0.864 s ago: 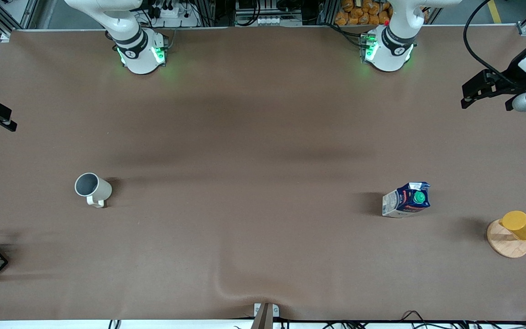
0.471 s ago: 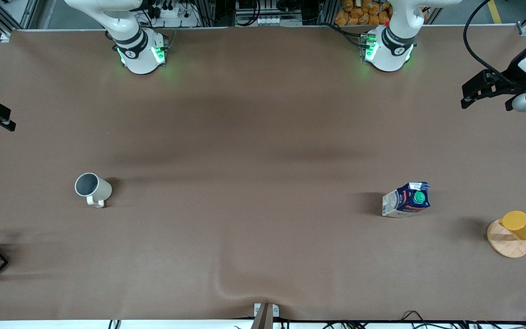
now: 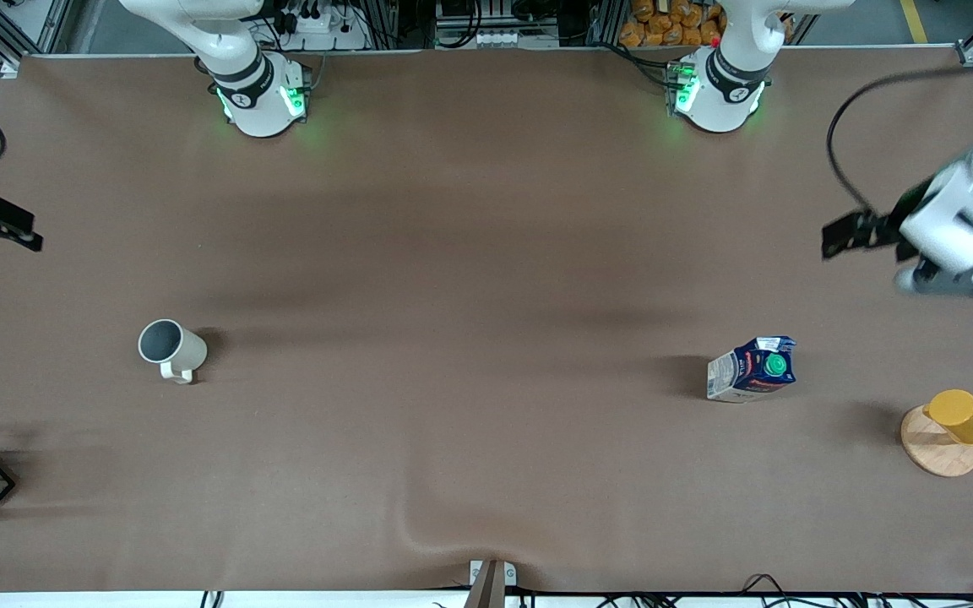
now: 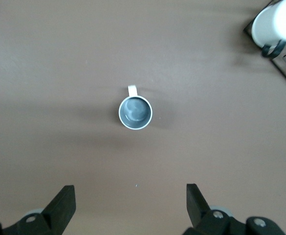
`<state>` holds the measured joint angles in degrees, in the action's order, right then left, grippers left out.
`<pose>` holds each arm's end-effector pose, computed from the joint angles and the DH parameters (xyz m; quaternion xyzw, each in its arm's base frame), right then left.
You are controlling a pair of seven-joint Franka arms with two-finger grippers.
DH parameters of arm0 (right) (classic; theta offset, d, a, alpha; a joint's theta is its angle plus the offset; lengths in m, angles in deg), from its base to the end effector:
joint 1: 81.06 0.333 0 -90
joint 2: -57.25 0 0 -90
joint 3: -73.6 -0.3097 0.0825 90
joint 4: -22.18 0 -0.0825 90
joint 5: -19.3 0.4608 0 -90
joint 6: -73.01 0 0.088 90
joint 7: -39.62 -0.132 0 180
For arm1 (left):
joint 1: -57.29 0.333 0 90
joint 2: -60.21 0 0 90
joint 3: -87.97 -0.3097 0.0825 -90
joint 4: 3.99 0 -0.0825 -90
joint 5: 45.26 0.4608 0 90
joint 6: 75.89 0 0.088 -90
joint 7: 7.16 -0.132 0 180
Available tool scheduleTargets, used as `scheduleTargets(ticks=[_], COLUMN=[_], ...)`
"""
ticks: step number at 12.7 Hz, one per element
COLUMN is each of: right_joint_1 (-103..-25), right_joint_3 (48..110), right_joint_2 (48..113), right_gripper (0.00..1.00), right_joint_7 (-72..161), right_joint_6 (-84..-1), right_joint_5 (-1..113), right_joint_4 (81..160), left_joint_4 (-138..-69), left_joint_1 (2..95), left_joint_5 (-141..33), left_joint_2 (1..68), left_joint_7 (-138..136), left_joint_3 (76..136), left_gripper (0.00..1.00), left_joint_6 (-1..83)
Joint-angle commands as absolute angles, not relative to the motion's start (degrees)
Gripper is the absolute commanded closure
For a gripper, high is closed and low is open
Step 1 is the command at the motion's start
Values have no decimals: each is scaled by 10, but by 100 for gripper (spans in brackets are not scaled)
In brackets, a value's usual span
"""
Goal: Place milk next to cup
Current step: 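Reach the left gripper to the milk carton while the right gripper reaches the mug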
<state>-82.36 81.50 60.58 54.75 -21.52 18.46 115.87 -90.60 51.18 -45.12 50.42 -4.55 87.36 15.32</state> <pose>0.6415 -0.1040 0.5276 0.9983 0.0525 -0.0234 0.0065 0.6737 -0.0650 0.5154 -0.9987 0.0253 0.0450 0.0053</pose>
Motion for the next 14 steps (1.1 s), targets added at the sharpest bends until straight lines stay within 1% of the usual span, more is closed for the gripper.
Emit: scheduleTargets(ticks=[1,2,4,6,8,10,11,12,13,14], right_joint_1=[-833,-835,-854,-859,-869,-871,-870,-869,-868,-866], right_joint_3=[811,812,811,811,810,810,810,810,809,810], right_joint_2=[688,722,788,841,860,873,873,873,873,873], right_gripper=[0,0,0,0,0,0,13,36,68,96], right_joint_7=[561,561,572,592,620,647,656,656,656,655], right_joint_6=[-251,-283,-342,-382,-392,-435,-449,-451,-451,-451], right_joint_5=[182,192,222,228,229,252,256,261,263,272], right_joint_4=[1152,1153,1155,1156,1175,1203,1219,1229,1232,1232], left_joint_4=[-882,-887,-889,-887,-885,-880,-881,-881,-882,-881], left_joint_1=[513,511,501,487,478,479,481,483,482,482], left_joint_5=[-441,-444,-439,-428,-396,-404,-407,-412,-411,-411], left_joint_2=[456,447,412,385,366,346,342,334,329,325], left_joint_7=[-46,-48,-49,-50,-50,-23,-15,-14,-13,-12], left_joint_3=[874,875,878,879,879,879,879,879,879,878], left_gripper=[0,0,0,0,0,0,0,0,0,0], left_joint_6=[200,224,229,230,232,235,245,252,254,255])
